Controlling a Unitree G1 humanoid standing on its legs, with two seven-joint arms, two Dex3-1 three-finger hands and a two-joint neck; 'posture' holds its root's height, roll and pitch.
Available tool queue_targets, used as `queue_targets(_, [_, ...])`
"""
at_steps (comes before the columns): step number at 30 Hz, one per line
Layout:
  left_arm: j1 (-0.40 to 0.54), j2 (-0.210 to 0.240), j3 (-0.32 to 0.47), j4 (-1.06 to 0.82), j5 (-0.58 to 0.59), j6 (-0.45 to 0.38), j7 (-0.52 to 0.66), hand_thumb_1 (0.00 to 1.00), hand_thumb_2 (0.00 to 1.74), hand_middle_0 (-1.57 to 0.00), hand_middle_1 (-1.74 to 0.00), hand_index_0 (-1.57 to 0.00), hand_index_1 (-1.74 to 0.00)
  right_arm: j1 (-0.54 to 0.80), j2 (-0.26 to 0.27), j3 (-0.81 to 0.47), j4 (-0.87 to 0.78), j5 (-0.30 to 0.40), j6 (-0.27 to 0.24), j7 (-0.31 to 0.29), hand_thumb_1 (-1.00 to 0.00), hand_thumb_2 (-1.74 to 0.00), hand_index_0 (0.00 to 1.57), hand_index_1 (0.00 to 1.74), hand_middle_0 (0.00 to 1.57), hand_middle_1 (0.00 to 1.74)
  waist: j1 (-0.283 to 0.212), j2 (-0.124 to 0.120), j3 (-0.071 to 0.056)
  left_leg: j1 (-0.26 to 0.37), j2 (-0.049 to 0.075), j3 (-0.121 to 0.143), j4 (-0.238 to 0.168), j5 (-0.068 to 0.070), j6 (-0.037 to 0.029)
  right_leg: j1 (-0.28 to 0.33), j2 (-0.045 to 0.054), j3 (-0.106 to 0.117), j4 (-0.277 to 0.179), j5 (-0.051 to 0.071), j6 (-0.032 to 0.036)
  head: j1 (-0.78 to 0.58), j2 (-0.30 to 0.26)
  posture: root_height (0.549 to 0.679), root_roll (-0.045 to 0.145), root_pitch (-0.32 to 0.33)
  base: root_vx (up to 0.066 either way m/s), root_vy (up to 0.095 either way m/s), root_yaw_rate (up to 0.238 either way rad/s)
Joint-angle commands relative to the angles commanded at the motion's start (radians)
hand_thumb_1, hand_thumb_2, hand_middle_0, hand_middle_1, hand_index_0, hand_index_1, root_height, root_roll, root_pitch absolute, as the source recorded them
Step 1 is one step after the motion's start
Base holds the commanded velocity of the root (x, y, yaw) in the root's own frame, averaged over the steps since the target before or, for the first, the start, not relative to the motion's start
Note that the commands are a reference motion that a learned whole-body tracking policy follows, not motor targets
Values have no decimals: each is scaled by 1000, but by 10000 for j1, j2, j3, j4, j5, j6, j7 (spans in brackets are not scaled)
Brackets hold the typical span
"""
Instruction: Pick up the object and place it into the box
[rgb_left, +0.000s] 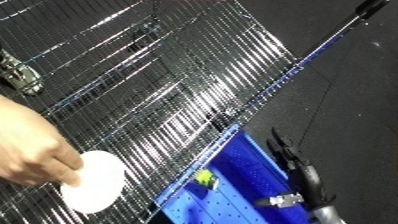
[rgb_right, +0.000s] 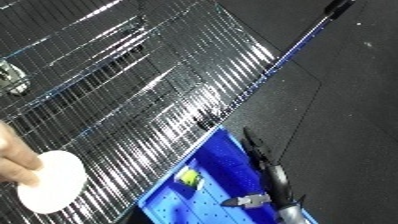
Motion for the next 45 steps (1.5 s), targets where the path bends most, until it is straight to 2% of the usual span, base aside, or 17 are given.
queue_targets(4, [111, -61, 27, -127, 86, 28, 104, 1000, 1740, -1570, -1740, -1570, -1740, -89, 287, 98, -1320, -528, 57, 98, 0, 0, 0, 0, 0, 0, 165, -157, 0, 11, 10, -200, -147, 154, -10, 105, 17, -119, -36, -38, -27, -483, -133, 629, 107, 109, 23, -54, 127])
queue_targets(8, [206, -131, 30, -189, 172, 51, 133, 1000, 1740, -1570, -1740, -1570, -1740, -321, 355, 211, -2206, -939, 222, 190, 0, 0, 0, 0, 0, 0, 364, -260, 0, -15, 8, -361, -210, 289, -34, 198, -6, -227, -68, -51, -39, -954, -224, 629, 106, 103, 12, -41, 101])
queue_targets(15, [95, -136, 73, -196, 318, 339, 62, 1000, 1740, -1570, -1740, -1570, -1740, -1279, 213, 694, -2970, -1599, 1038, 315, 0, 0, 0, 0, 0, 0, 849, -424, 0, -56, -12, -664, -269, 485, -99, 404, -150, -459, -198, -5, -46, -1845, -499, 631, 101, 91, 6, -65, 135])
queue_targets(20, [-57, -21, 102, -189, 388, 573, 38, 1000, 1740, -1570, -1740, -1570, -1740, -1900, 191, 1146, -3182, -1804, 1617, 414, 0, 0, 0, 0, 0, 0, 1168, -545, 0, -100, -26, -885, -250, 594, -104, 511, -225, -644, -159, -11, -60, -2664, -676, 631, 96, 80, 1, -80, 143])
queue_targets(28, [-269, 253, 25, -110, 415, 751, 33, 1000, 1740, -1570, -1740, -1570, -1740, -2542, 425, 1826, -3022, -1921, 1859, 373, 0, 0, 0, 0, 0, 0, 1612, -711, 0, -385, -55, -1198, -6, 690, -115, 494, -330, -931, 39, -15, -38, -3959, -973, 628, 87, 72, -10, -80, 108])
queue_targets(34, [-353, 399, -6, -183, -11, 848, -41, 1000, 1740, -1570, -1740, -1570, -1740, -2837, 725, 2287, -2813, -2027, 1847, 265, 0, 0, 0, 0, 0, 0, 1938, -879, 0, -753, -99, -1414, 265, 689, -103, 351, -394, -1156, 167, 41, 22, -4838, -1068, 627, 81, 76, -20, -85, 78])
queue_targets(39, [-336, 464, -12, -412, 68, 887, 48, 1000, 1740, -1570, -1740, -1570, -1740, -2975, 904, 2526, -2594, -2041, 1822, 201, 0, 0, 0, 0, 0, 0, 2160, -918, 0, -958, -153, -1520, 392, 648, -91, 245, -441, -1284, 229, 89, 79, -5177, -897, 626, 75, 80, -7, -54, 89])
queue_targets(45, [-253, 657, 44, -696, 127, 973, 88, 1000, 1740, -1570, -1740, -1570, -1740, -3233, 1032, 2633, -2294, -1957, 1758, -49, 0, 0, 0, 0, 0, 0, 2382, -903, 0, -1258, -187, -1574, 555, 459, -39, -11, -547, -1408, 431, 108, 133, -5252, -539, 622, 70, 89, 2, -30, 85])
